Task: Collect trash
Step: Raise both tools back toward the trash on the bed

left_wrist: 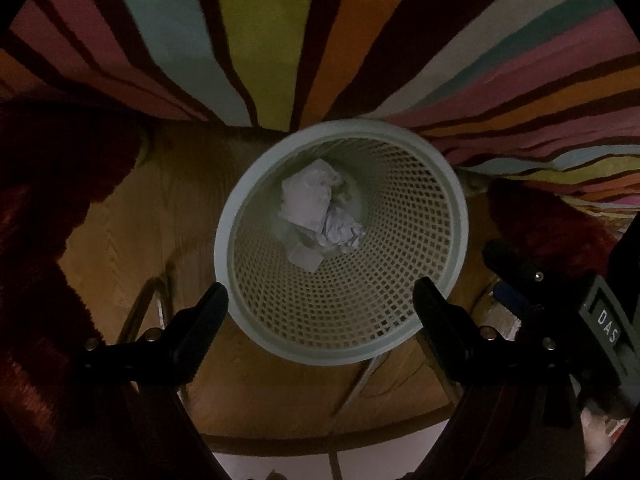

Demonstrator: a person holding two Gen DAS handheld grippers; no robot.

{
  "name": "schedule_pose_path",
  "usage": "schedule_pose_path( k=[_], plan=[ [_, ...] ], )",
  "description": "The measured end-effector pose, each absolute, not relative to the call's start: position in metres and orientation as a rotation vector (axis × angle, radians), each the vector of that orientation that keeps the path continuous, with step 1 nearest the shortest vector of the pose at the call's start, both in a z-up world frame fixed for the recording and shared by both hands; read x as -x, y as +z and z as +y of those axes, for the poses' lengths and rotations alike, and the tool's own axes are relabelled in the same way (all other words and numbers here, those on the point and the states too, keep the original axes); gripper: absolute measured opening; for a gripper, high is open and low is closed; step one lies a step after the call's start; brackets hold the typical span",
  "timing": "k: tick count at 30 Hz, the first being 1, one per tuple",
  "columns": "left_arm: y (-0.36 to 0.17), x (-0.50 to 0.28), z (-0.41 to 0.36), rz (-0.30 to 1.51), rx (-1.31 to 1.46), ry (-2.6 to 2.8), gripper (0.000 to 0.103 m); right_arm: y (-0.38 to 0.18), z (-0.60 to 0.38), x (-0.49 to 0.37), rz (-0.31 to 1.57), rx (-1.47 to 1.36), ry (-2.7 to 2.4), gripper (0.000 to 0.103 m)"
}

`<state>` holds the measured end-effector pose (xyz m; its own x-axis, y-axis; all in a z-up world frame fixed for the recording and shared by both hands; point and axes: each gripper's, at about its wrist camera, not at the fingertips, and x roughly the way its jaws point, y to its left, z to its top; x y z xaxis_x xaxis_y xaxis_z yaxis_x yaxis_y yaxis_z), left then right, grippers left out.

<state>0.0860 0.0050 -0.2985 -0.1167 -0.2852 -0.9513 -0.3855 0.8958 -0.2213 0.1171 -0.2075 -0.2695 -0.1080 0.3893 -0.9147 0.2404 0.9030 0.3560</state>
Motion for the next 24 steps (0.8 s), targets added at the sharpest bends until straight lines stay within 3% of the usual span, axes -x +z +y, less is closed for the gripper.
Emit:
schedule_pose_path(
  k=[10, 24],
  plan=[
    [-0.25, -0.075, 0.022, 1.553, 0.519, 0.098, 0.091, -0.232, -0.212, -0.111, 1.577, -0.48, 0.193, 0.092],
    [-0.133, -0.075, 0.001, 1.094, 0.137, 0.071, 0.091, -0.114, -0.215, -0.117, 1.108, -0.343, 0.329, 0.095]
  ],
)
